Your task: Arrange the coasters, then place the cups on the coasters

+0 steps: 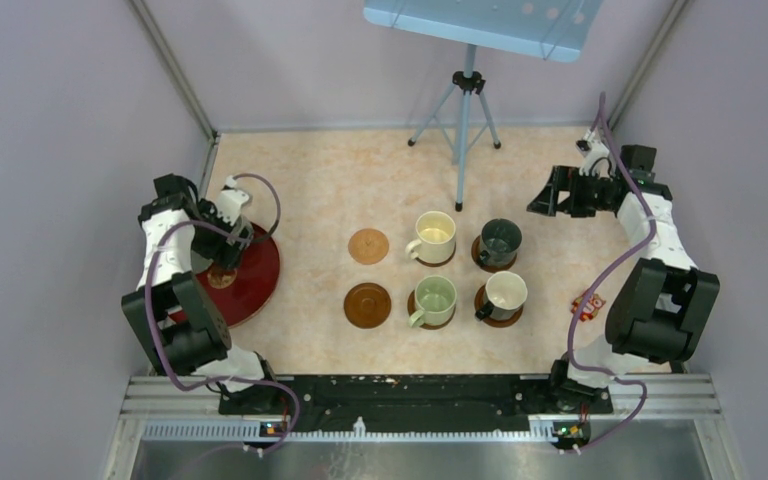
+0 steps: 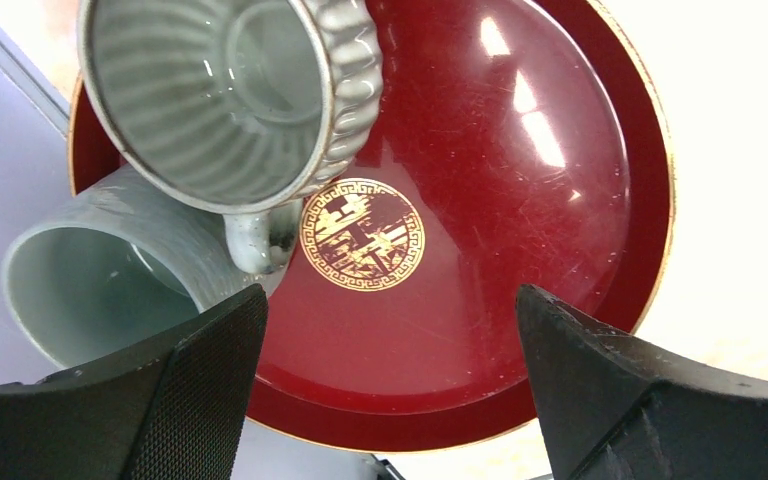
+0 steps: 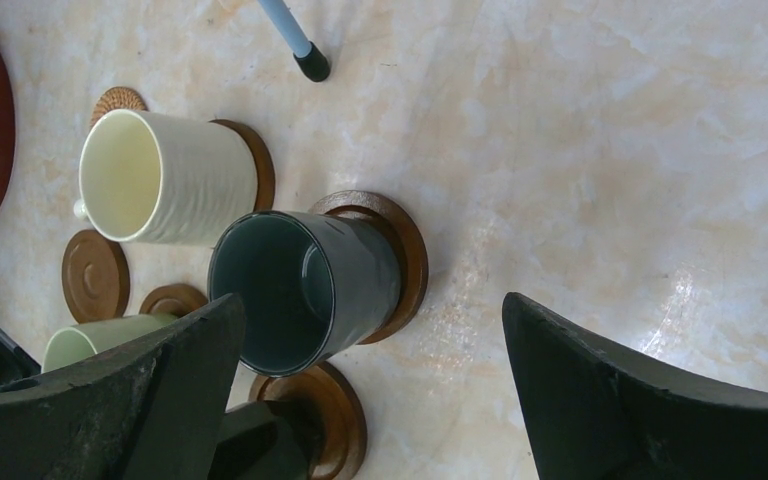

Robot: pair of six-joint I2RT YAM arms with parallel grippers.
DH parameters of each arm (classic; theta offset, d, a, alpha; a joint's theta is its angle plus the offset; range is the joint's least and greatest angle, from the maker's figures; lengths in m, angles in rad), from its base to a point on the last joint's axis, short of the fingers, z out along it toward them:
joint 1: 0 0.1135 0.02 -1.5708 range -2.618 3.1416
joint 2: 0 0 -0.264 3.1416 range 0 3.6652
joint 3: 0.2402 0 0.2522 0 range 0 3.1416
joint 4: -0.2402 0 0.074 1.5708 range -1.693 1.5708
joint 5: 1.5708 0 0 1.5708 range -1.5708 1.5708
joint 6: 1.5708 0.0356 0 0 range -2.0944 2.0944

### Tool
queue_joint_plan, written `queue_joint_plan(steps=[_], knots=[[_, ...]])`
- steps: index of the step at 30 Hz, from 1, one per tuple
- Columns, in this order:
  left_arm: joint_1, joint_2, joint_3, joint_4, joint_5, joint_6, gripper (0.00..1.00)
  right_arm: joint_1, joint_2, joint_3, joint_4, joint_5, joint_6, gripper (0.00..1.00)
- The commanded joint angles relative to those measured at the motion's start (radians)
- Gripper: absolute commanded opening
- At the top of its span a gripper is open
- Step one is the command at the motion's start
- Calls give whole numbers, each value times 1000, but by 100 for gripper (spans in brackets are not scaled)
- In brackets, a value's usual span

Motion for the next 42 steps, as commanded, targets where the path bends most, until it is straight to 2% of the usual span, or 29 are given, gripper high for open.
queue_joint_plan(steps=[1,35,38,42], knots=[[11,13,-1,58,-8,39,98,0,-13,-9,26,-8,-10,99],[17,151,41,108,-56,69,97,0,4,-46,53,-8,-7,99],[17,152,25,106,-43,68,93,0,3,-43,53,-8,-7,99],[17,134,23,68,-2,58,82,0,3,-44,54,-5,-8,99]])
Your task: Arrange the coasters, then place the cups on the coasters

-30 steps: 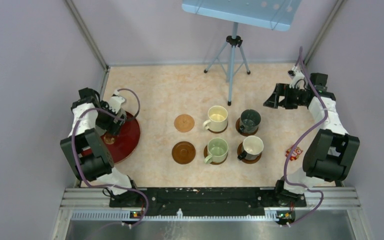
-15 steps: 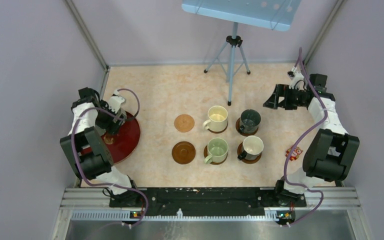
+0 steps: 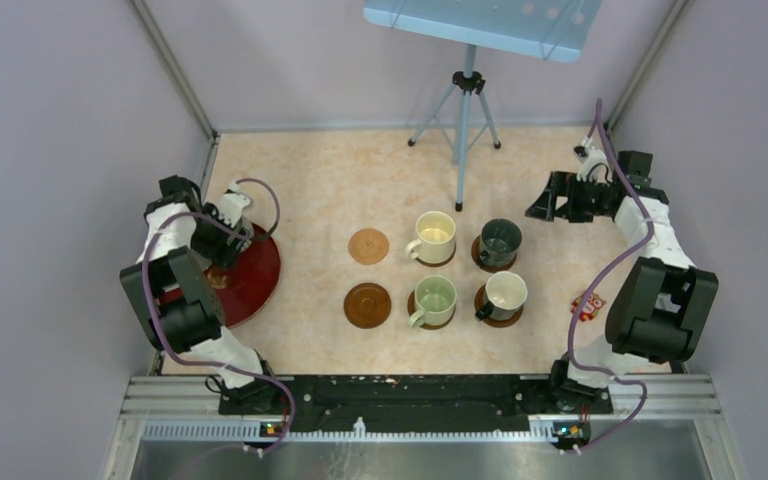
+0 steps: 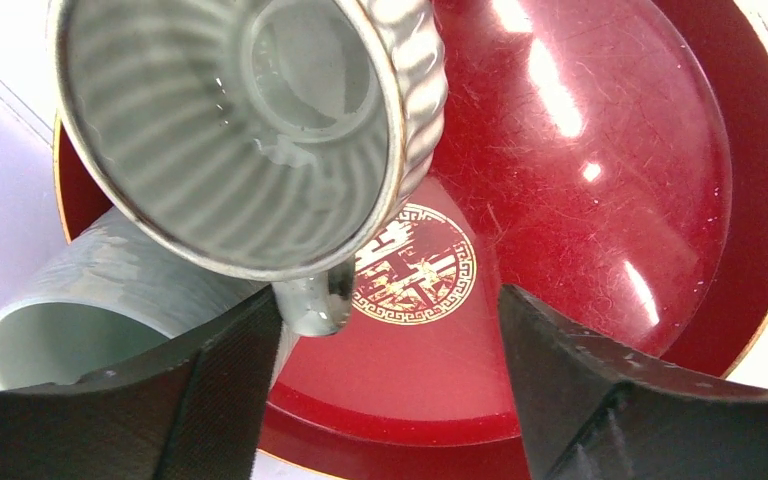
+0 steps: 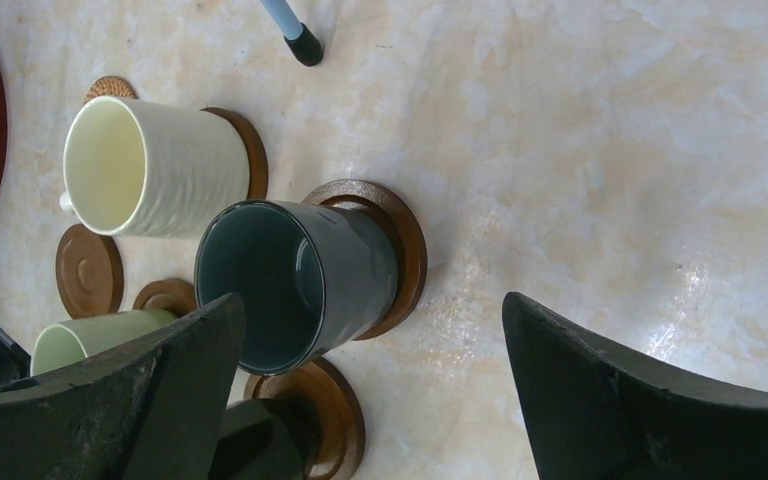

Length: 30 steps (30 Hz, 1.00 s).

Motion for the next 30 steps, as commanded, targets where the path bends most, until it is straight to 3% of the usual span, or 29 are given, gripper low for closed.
queue_joint_plan(steps=[1,13,23,30], knots=[[7,-16,5,-22,51,-4,79,-1,3,1,22,-7,-9,99],[12,-6,-75,83,29,-97,60,0,2,-10,29,-3,-11,99],[37,27,-80,219,40,-266,54,0,8,-17,35,4,-19,99],[39,62,-79,248,43,-307,50,0,7,-22,34,8,-23,99]])
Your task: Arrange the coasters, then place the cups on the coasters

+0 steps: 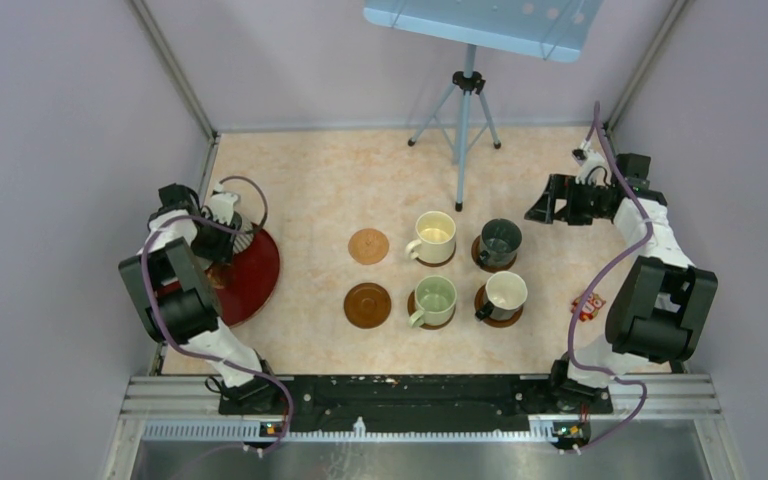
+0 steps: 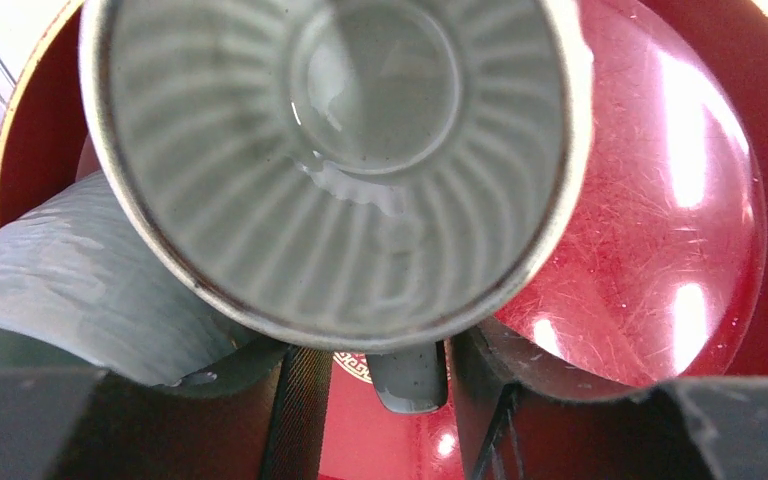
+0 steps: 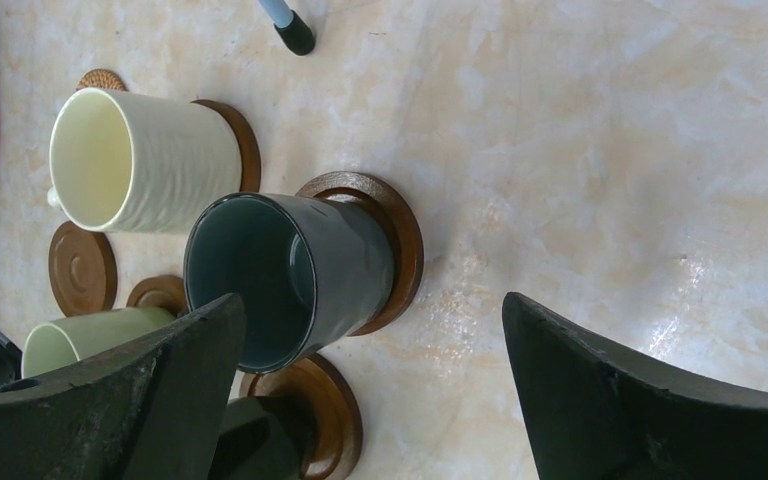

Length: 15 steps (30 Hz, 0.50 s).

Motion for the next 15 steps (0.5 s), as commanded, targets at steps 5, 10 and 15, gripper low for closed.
queue_joint_plan(steps=[5,10,15], knots=[[7,27,-6,67,45,-64,50,-1,7,-1,32,-5,-18,99],[6,34,5,63,47,-70,47,0,6,-7,33,-2,-18,99],[7,20,10,65,47,-76,39,0,8,-11,40,-5,-16,99]])
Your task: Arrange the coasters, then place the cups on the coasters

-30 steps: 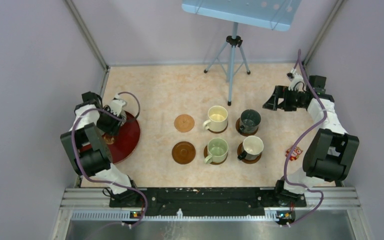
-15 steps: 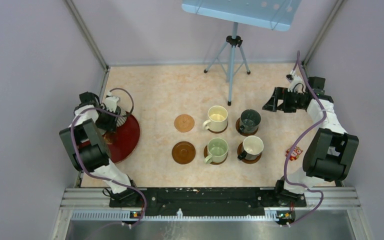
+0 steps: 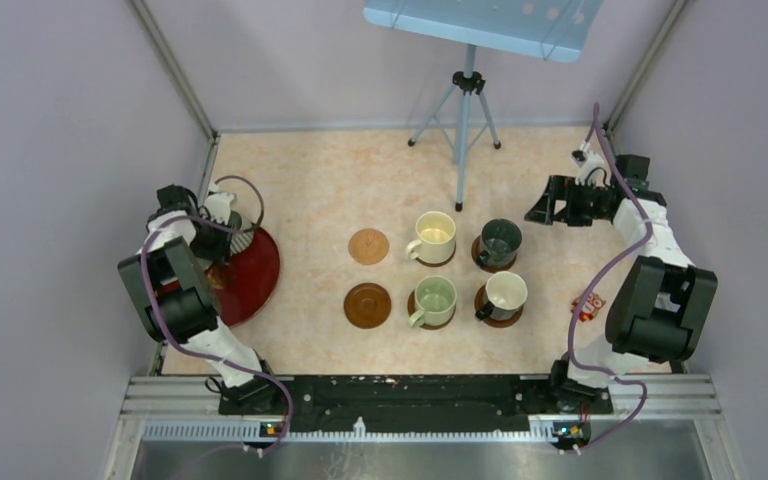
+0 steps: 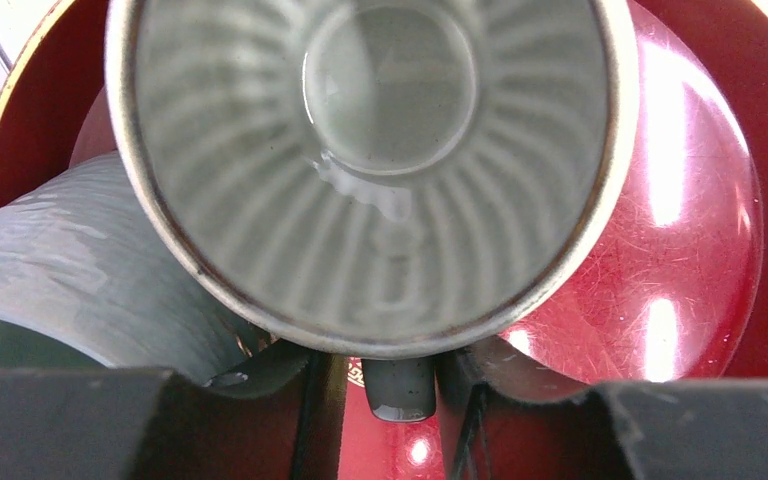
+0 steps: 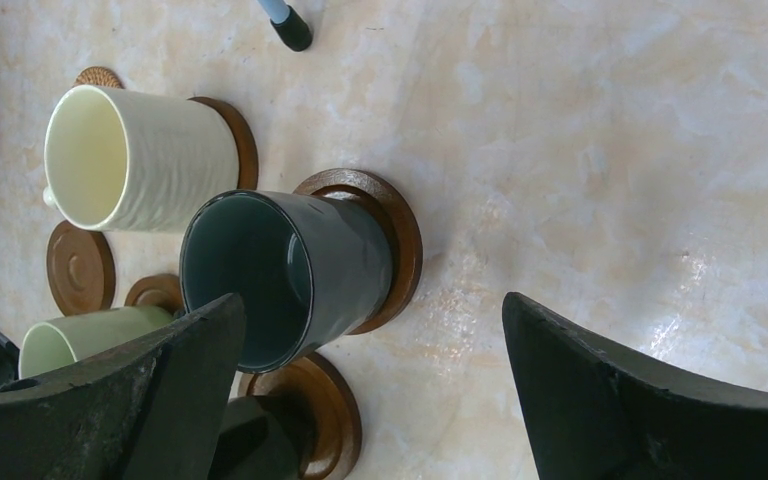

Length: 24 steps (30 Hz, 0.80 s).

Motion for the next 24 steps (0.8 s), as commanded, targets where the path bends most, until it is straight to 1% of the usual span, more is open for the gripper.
queue_joint_plan(steps=[1,3,6,7,9,16,20,24], knots=[[0,-2,14,37,44,-15,36,0,6,-4,38,-10,-15,99],[0,-8,17,30,44,-18,30,1,5,-4,38,-10,-14,99],[0,-19,29,11,46,-18,18,1,5,-4,36,-15,-14,99],[-1,-25,42,-1,53,-20,13,0,4,-2,34,-17,-14,99],[0,-37,66,-30,68,-25,0,-1,3,0,29,-22,-13,99],[0,-100,142,-89,145,-51,0,-1,-16,12,20,-29,-1,99],[0,-122,211,-117,204,-56,0,0,-24,4,21,-32,4,99],[-13,-140,279,-133,261,-115,0,0,-25,8,23,-47,22,99]])
